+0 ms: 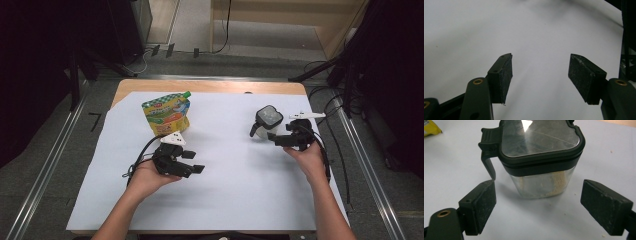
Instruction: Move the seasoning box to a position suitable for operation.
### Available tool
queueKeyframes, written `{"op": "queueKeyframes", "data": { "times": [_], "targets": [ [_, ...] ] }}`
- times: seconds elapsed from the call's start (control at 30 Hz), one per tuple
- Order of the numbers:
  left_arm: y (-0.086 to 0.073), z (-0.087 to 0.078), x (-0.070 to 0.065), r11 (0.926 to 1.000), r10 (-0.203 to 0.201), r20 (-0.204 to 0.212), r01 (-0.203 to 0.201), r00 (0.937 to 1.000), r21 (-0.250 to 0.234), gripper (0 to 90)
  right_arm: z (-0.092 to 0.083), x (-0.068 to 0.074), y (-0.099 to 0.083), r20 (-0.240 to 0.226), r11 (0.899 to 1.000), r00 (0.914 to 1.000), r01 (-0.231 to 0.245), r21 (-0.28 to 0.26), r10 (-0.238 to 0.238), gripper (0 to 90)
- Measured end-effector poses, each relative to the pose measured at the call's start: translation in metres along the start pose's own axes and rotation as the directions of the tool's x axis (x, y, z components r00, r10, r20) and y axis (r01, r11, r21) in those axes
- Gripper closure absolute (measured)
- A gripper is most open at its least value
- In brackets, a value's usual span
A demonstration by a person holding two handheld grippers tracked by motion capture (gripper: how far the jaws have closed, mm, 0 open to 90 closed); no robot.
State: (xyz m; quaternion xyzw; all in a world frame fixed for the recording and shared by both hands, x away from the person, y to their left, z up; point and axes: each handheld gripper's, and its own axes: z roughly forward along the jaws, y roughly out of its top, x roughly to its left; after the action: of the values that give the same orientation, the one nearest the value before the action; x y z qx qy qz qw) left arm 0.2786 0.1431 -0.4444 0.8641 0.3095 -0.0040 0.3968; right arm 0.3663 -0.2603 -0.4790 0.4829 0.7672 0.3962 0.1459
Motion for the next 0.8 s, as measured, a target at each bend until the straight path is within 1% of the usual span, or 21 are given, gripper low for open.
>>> {"op": "queueKeyframes", "data": {
  "times": [0.13, 0.2, 0.33, 0.37, 0.43, 0.47, 0.53, 0.57, 0.6, 0.63, 0.67, 0.7, 0.73, 0.77, 0.8],
  "targets": [
    [-0.003, -0.005, -0.004, 0.9999, -0.005, -0.001, 0.005, 1.0, -0.014, 36.9, 0.005, -0.001, 0.002, -0.015, 0.999, 0.9999, 0.006, -0.031, -0.006, 11.7],
    [-0.004, -0.007, -0.005, 0.9999, -0.005, -0.007, 0.005, 1.0, -0.014, 36.9, 0.009, -0.004, 0.003, -0.041, 0.999, 0.9991, -0.002, -0.04, 0.0, 10.2],
    [-0.008, -0.01, -0.006, 0.9998, -0.015, -0.005, 0.015, 0.9999, -0.016, 36.9, 0.015, -0.005, 0.004, -0.033, 0.999, 0.9995, -0.004, -0.043, 0.003, 9.5],
    [-0.009, -0.011, -0.005, 0.9995, -0.019, -0.002, 0.019, 0.9998, -0.024, 36.9, 0.017, -0.006, 0.005, -0.034, 0.999, 0.9994, -0.003, -0.04, 0.002, 9.1],
    [-0.011, -0.013, -0.005, 0.9992, -0.027, -0.009, 0.027, 0.9996, -0.028, 37.0, 0.022, -0.005, 0.006, -0.019, 0.999, 0.9998, 0.011, -0.037, -0.012, 9.1],
    [-0.013, -0.015, -0.006, 0.9991, -0.032, -0.012, 0.031, 0.9994, -0.029, 37.2, 0.026, -0.005, 0.007, -0.008, 0.999, 0.9998, 0.017, -0.045, -0.017, 9.2],
    [-0.016, -0.016, -0.007, 0.9991, -0.033, -0.016, 0.033, 0.9993, -0.026, 37.1, 0.031, -0.006, 0.007, -0.02, 0.998, 0.9997, 0.009, -0.057, -0.01, 9.5],
    [-0.016, -0.016, -0.007, 0.9991, -0.033, -0.016, 0.033, 0.9993, -0.026, 37.2, 0.034, -0.006, 0.007, -0.019, 0.998, 0.9998, 0.007, -0.059, -0.008, 9.6],
    [-0.018, -0.016, -0.009, 0.9994, -0.031, -0.024, 0.031, 0.9992, -0.018, 37.2, 0.036, -0.006, 0.006, -0.004, 0.998, 0.9999, 0.011, -0.062, -0.012, 9.6],
    [-0.018, -0.016, -0.009, 0.9994, -0.031, -0.024, 0.031, 0.9992, -0.018, 37.1, 0.036, -0.006, 0.006, -0.004, 0.998, 0.9999, 0.011, -0.062, -0.012, 9.6],
    [-0.018, -0.016, -0.01, 0.9996, -0.025, -0.026, 0.025, 0.9993, -0.012, 37.1, 0.039, -0.005, 0.006, 0.0, 0.997, 0.9998, 0.018, -0.068, -0.018, 9.8],
    [-0.019, -0.016, -0.01, 0.9995, -0.027, -0.026, 0.027, 0.9993, -0.014, 37.2, 0.041, -0.005, 0.006, 0.008, 0.997, 0.9994, 0.034, -0.068, -0.034, 9.8],
    [-0.02, -0.016, -0.011, 0.9994, -0.032, -0.027, 0.031, 0.9991, -0.014, 37.1, 0.044, -0.003, 0.006, 0.016, 0.997, 0.9991, 0.039, -0.069, -0.038, 10.6],
    [-0.021, -0.016, -0.011, 0.9994, -0.032, -0.029, 0.032, 0.9991, -0.015, 37.2, 0.047, -0.001, 0.005, 0.019, 0.995, 0.9985, 0.052, -0.08, -0.051, 13.1],
    [-0.022, -0.017, -0.011, 0.9992, -0.038, -0.03, 0.038, 0.9988, -0.016, 37.2, 0.049, -0.001, 0.005, 0.027, 0.995, 0.9979, 0.061, -0.084, -0.059, 13.4]
  ]
}}
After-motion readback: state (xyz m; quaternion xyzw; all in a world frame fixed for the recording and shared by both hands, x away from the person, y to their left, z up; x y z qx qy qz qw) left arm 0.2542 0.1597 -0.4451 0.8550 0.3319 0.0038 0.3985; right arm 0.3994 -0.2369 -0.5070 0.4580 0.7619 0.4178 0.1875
